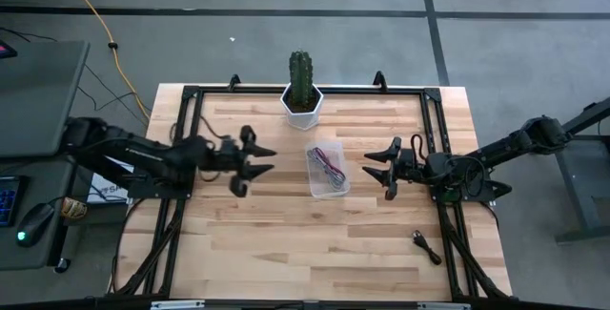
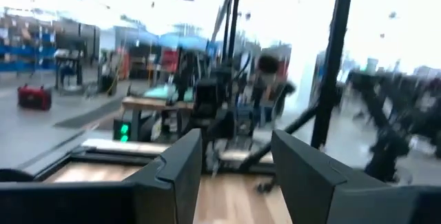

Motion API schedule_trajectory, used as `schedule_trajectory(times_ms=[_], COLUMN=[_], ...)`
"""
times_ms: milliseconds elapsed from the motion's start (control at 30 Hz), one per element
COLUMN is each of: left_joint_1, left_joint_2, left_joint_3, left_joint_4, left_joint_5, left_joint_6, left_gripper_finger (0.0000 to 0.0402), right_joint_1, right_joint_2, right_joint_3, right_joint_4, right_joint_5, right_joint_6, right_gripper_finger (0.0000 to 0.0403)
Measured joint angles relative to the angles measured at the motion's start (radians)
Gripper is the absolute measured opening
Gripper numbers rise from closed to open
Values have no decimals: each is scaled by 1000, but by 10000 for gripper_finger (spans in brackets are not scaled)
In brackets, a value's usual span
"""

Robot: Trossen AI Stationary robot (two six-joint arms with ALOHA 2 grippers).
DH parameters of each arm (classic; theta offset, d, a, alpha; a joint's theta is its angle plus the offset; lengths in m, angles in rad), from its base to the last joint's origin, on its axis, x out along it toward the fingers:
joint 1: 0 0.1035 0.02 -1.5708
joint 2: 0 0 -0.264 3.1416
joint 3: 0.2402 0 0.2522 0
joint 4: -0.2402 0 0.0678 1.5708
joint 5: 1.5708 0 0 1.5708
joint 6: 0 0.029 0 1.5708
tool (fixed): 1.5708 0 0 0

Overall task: Pick and place USB-C Cables
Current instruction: Put the black white charger cable into the transparent bin

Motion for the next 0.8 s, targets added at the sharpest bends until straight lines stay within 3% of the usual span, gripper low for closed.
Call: schedule_trajectory(times_ms=[133,500,600,700,800], left_joint_1=[0,0,0,0,1], left_joint_2=[-47,-69,-69,-69,-69], left_joint_3=[-77,-79,-79,-79,-79], left_joint_4=[105,36,39,39,39], left_joint_5=[0,85,76,59,53], left_joint_6=[-14,-90,-92,-90,-89], left_gripper_finger=[154,154,154,154,154], right_joint_1=[0,0,1,18,49], right_joint_2=[0,0,1,2,23], right_joint_3=[0,0,27,141,324], right_joint_4=[23,41,5,-197,-615], right_joint_5=[-5,-30,-100,-151,-127], right_joint_6=[17,40,109,136,217], right_gripper_finger=[185,185,185,185,185])
